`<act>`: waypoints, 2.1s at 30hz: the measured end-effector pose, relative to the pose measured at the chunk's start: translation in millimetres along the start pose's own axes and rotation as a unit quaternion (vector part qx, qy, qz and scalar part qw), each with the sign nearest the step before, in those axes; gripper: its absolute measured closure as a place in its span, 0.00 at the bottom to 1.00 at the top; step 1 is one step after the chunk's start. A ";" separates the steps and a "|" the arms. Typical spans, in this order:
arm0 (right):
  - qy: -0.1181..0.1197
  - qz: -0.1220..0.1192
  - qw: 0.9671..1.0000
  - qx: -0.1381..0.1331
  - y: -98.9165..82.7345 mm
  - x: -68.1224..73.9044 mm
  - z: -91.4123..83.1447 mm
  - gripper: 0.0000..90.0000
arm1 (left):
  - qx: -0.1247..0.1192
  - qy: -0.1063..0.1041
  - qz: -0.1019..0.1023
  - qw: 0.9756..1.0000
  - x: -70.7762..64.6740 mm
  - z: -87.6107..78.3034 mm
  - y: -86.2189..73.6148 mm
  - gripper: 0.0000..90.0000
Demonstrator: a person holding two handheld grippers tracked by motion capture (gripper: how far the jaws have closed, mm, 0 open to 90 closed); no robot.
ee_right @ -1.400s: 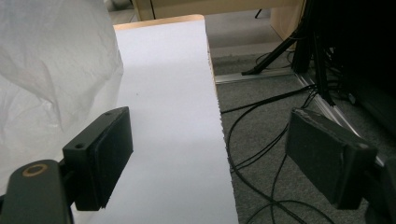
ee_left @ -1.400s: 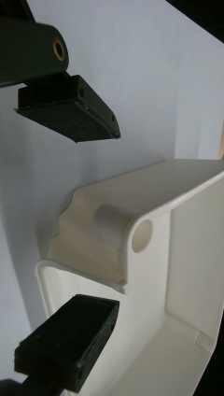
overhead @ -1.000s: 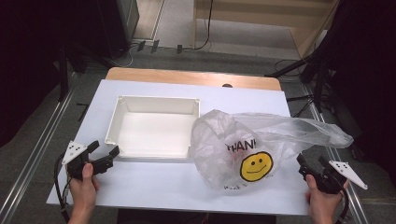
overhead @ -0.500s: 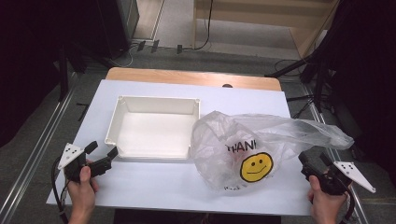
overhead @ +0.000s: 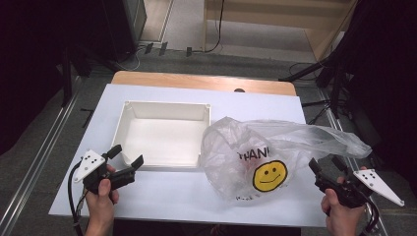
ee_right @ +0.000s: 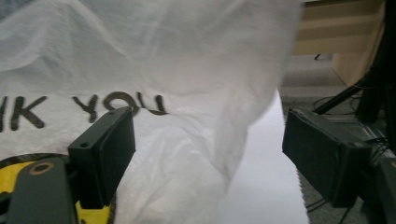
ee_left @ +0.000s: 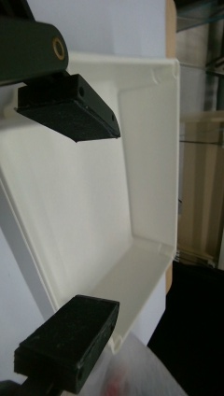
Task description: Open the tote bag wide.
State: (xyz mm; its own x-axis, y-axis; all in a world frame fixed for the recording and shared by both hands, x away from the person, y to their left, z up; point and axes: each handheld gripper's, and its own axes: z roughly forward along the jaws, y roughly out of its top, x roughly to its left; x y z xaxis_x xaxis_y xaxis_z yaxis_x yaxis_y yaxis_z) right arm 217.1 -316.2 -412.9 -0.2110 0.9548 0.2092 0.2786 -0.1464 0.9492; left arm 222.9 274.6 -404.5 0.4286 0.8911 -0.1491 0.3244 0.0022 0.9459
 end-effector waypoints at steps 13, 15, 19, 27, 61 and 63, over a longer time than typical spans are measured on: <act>0.047 0.039 0.998 0.011 31.0 14.7 37.7 0.17 | 0.001 -0.084 0.035 0.996 -65.4 39.9 38.3 0.17; 0.050 0.033 0.998 0.013 35.5 19.0 43.0 0.17 | -0.001 -0.092 0.043 0.995 -74.5 44.8 45.6 0.17; 0.070 0.022 0.997 0.008 43.5 28.8 48.6 0.23 | -0.009 -0.108 0.047 0.993 -85.9 49.0 51.8 0.17; 0.084 0.026 0.996 0.028 34.9 31.0 52.0 0.58 | -0.018 -0.159 0.053 0.986 -101.1 56.6 50.8 0.17; -0.004 0.035 0.999 0.011 36.4 21.3 43.3 0.26 | 0.140 -0.208 0.055 0.966 -117.7 102.8 16.3 0.99; 0.002 0.036 0.999 0.013 36.7 17.6 43.2 0.29 | 0.152 -0.203 0.049 0.966 -116.4 105.1 13.5 0.99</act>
State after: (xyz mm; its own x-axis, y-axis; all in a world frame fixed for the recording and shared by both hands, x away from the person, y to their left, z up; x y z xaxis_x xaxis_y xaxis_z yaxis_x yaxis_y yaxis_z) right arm 264.1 -293.6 -384.5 -0.1933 0.9410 0.2779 0.3171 -0.2081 0.9253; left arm 266.1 123.2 -404.6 0.7457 0.6283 -0.2218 0.4715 -0.2623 0.8419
